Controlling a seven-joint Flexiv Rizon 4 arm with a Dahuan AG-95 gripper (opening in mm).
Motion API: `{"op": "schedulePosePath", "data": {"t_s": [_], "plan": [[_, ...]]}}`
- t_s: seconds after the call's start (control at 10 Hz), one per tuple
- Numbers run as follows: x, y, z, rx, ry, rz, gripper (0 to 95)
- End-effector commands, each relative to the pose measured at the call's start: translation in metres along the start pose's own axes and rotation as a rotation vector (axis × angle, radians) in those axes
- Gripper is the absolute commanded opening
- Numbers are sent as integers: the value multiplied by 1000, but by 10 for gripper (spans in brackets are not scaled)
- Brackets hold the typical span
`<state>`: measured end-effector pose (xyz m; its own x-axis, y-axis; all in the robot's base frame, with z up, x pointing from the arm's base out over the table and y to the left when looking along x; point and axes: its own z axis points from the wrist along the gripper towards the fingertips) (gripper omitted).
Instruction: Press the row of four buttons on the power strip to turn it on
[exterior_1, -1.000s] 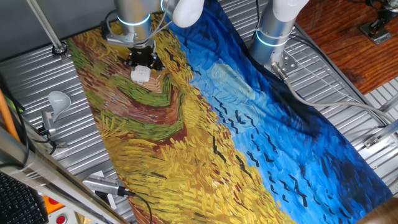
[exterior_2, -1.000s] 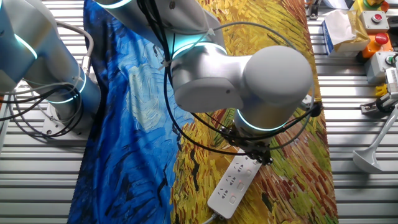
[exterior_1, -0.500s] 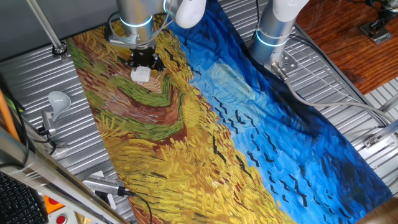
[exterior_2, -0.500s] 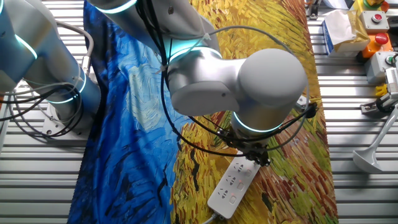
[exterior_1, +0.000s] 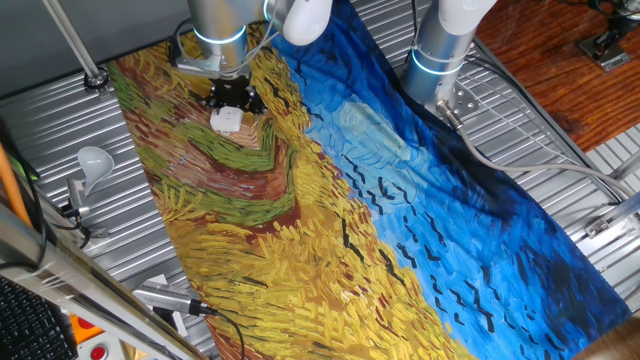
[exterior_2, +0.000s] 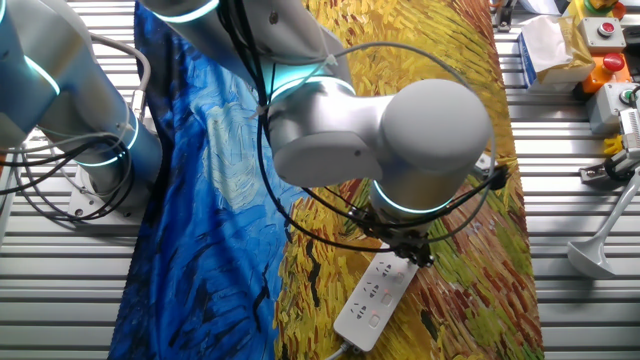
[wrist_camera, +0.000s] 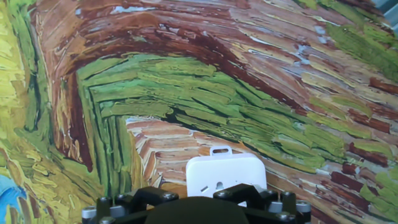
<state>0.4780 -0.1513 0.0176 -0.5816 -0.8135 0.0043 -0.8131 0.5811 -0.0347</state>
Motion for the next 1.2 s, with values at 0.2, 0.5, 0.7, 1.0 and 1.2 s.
{"op": "schedulePosePath", "data": {"t_s": [0.2, 0.5, 0.7, 1.0, 1.2], "plan": [[0, 0, 6, 10, 1, -3, 950], [-1, 0, 14, 14, 3, 1, 950], [-2, -1, 16, 18, 2, -2, 950], [-2, -2, 18, 19, -2, -3, 950], [-2, 0, 12, 14, -3, -1, 950]]}}
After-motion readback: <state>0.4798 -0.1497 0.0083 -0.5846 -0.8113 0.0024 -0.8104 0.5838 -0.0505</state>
